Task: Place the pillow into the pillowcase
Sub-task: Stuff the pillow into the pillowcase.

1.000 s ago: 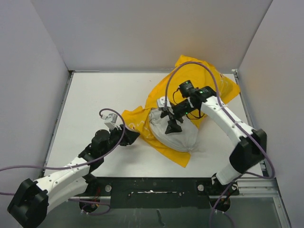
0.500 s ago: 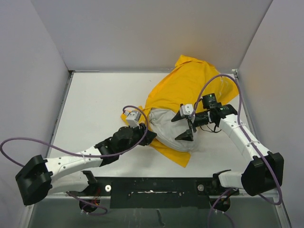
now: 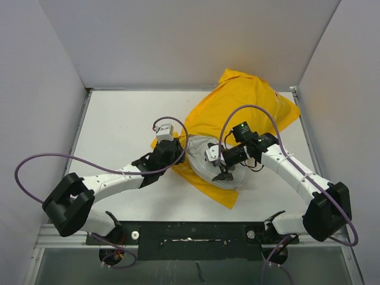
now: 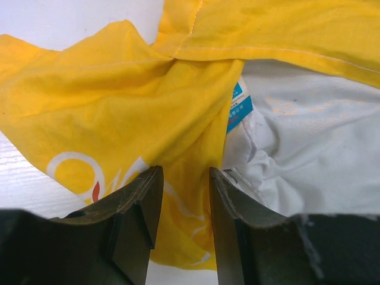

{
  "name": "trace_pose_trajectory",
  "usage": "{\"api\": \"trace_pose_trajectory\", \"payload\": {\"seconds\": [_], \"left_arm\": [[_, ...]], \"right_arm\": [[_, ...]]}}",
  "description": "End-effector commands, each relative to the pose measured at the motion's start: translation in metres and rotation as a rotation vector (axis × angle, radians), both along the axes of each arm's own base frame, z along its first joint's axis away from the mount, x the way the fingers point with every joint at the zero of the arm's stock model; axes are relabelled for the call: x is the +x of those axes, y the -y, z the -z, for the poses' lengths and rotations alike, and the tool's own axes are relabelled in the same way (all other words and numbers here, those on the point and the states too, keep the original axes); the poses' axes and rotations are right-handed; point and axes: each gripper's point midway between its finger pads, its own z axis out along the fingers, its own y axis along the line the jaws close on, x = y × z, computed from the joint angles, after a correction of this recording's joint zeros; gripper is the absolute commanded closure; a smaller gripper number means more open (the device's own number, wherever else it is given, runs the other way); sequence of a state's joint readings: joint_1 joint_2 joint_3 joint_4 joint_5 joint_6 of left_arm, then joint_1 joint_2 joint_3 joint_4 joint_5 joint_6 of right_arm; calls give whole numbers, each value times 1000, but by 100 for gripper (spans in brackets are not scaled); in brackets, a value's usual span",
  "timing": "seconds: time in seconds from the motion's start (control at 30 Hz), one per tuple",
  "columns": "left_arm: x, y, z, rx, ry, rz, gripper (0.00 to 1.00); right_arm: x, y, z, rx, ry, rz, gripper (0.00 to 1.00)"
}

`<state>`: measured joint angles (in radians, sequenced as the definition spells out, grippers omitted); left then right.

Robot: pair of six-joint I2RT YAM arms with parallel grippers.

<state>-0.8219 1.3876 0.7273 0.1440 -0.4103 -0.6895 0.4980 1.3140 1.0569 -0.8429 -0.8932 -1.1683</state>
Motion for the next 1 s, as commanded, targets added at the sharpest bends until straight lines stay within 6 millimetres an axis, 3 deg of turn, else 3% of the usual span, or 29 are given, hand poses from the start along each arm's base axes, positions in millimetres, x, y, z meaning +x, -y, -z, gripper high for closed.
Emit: {"api": "trace_pose_trajectory", "payload": {"seconds": [0.0,0.37,0.57,0.7,0.83,0.97], "left_arm": [[14,20,-15,-35,20,48,64],[14,34,-6,-70,-4,102,65],[8,34,-2,-114,-14,151,100],[-8,37,-19,-201,12,243,100],[-38,41,-48,-339,33,381,100],[-67,46,-70,-426,14,513,100]], "right_arm": [[18,-8,0,-32,68,1,22],[36,-13,23,-151,100,57,29],[68,-11,47,-246,143,178,41],[106,-5,56,-312,178,328,60],[152,3,40,-299,194,508,91],[185,-2,-9,-213,283,600,100]]}}
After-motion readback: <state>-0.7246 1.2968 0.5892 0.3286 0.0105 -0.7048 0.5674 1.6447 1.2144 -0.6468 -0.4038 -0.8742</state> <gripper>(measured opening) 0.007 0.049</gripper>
